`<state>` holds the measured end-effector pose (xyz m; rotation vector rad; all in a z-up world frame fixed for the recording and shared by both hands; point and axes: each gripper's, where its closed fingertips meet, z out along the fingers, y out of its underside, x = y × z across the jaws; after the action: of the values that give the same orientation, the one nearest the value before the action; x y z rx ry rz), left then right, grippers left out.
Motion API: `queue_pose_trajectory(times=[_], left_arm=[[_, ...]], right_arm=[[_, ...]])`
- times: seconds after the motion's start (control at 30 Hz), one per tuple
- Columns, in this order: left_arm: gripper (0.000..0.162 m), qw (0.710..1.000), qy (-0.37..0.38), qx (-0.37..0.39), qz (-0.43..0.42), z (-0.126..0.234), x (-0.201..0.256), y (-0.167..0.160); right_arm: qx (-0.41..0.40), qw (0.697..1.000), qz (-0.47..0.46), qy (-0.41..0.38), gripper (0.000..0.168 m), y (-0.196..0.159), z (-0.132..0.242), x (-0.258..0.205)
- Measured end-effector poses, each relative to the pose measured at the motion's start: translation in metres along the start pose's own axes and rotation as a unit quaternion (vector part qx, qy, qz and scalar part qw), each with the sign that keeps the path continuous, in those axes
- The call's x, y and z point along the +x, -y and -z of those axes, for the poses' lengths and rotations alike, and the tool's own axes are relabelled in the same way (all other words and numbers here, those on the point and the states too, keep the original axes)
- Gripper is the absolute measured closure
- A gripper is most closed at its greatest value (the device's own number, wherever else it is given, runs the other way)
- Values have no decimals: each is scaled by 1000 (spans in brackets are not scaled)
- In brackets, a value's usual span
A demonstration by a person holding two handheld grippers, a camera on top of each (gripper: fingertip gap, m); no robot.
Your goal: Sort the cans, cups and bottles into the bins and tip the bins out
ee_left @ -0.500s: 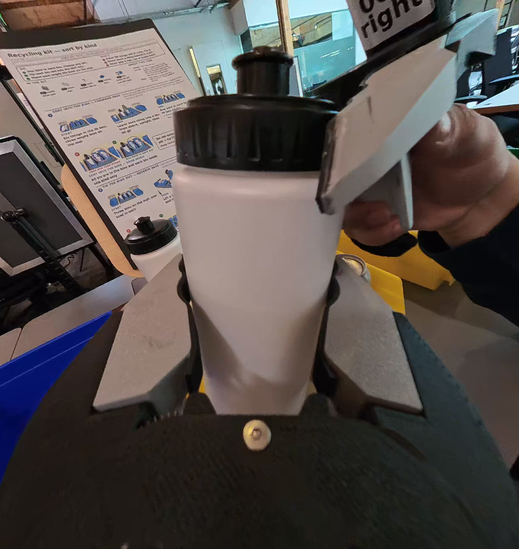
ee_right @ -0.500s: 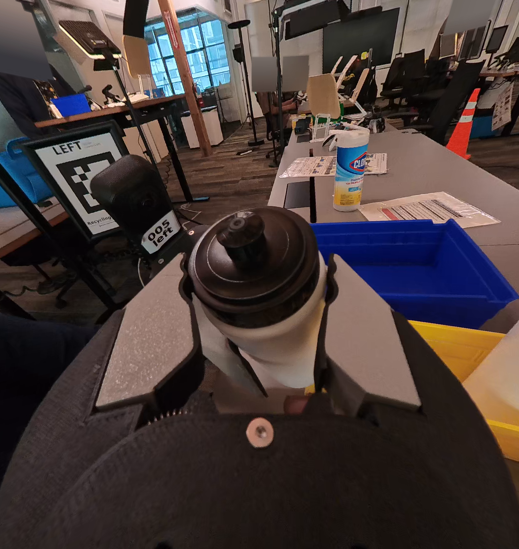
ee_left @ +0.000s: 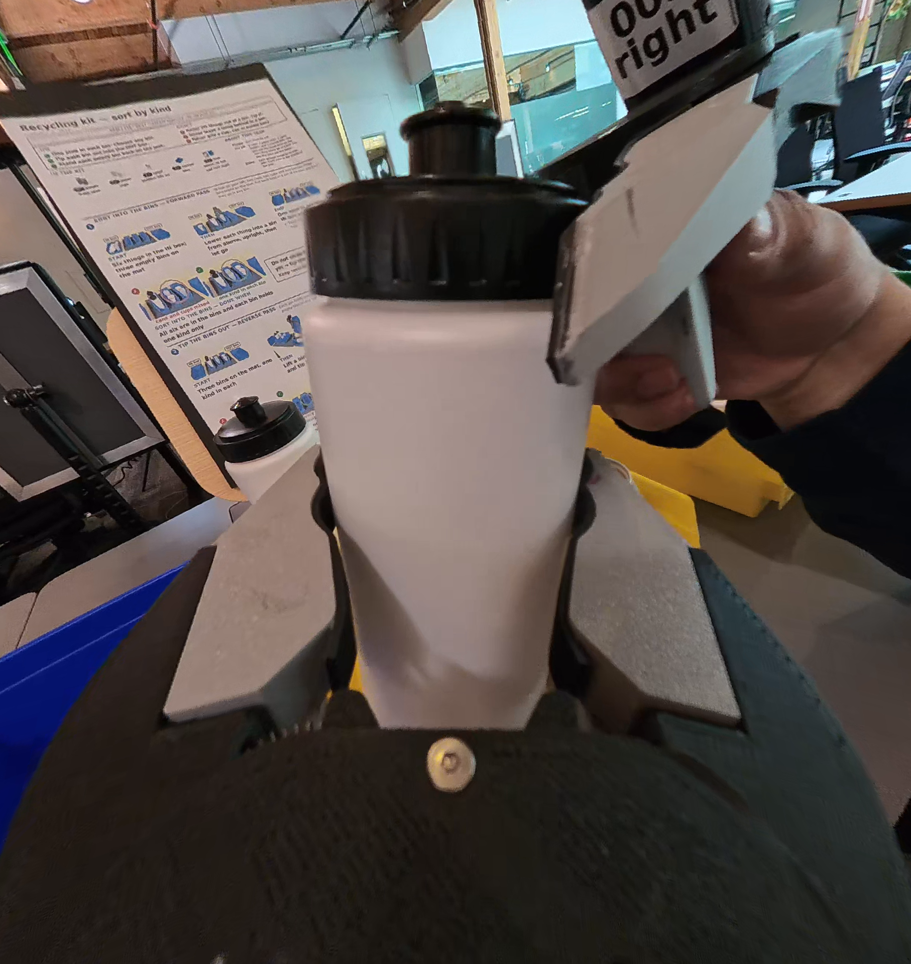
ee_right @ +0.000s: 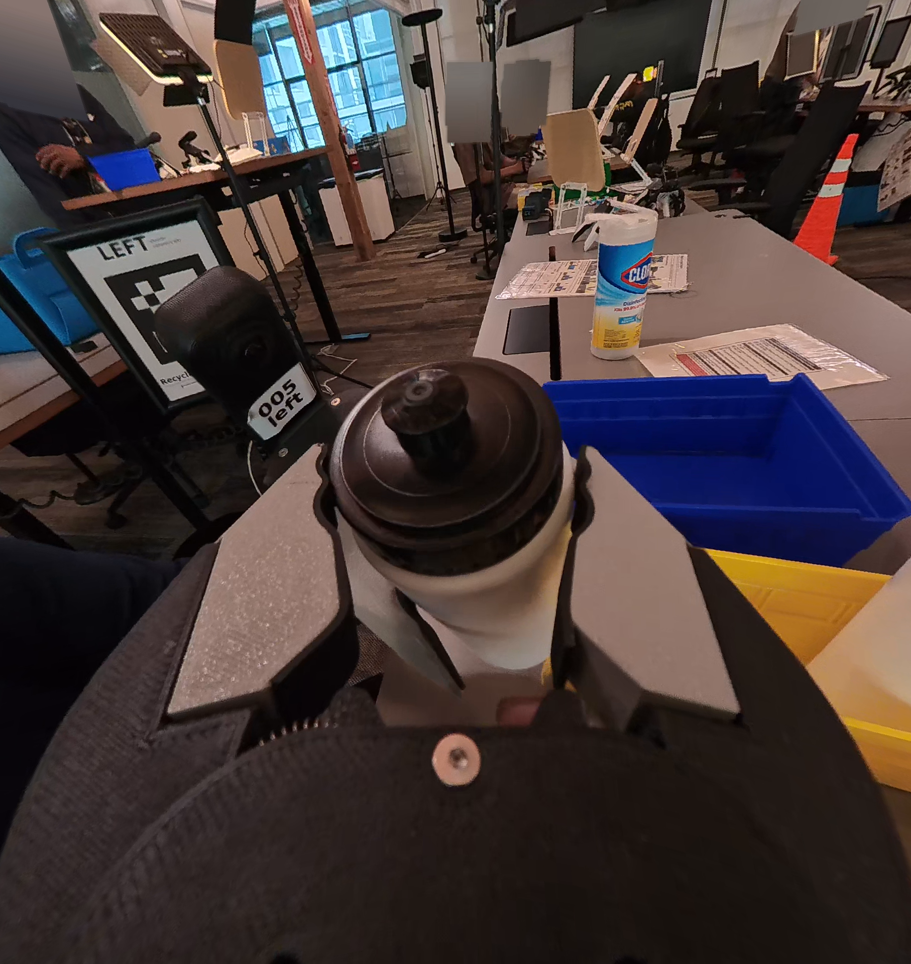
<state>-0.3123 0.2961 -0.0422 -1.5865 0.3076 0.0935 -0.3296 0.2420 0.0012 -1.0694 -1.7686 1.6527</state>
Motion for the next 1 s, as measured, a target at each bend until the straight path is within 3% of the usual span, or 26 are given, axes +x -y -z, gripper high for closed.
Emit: queue_pose_trajectory(times=[0.2, 0.27, 0.77, 1.0], left_arm=[[69, 1000, -7, -5, -2, 7, 2, 4], [70, 1000, -12, -2, 3, 8, 5, 6], [70, 1000, -21, 9, 16, 13, 3, 9], [71, 1000, -14, 1, 4, 12, 5, 8]], right_arm=[[48, 998, 42, -17, 83, 21, 9, -11], [41, 997, 55, -24, 91, 19, 8, -11], [-12, 997, 66, -38, 91, -1, -9, -7], [42, 998, 52, -19, 100, 18, 4, -15]])
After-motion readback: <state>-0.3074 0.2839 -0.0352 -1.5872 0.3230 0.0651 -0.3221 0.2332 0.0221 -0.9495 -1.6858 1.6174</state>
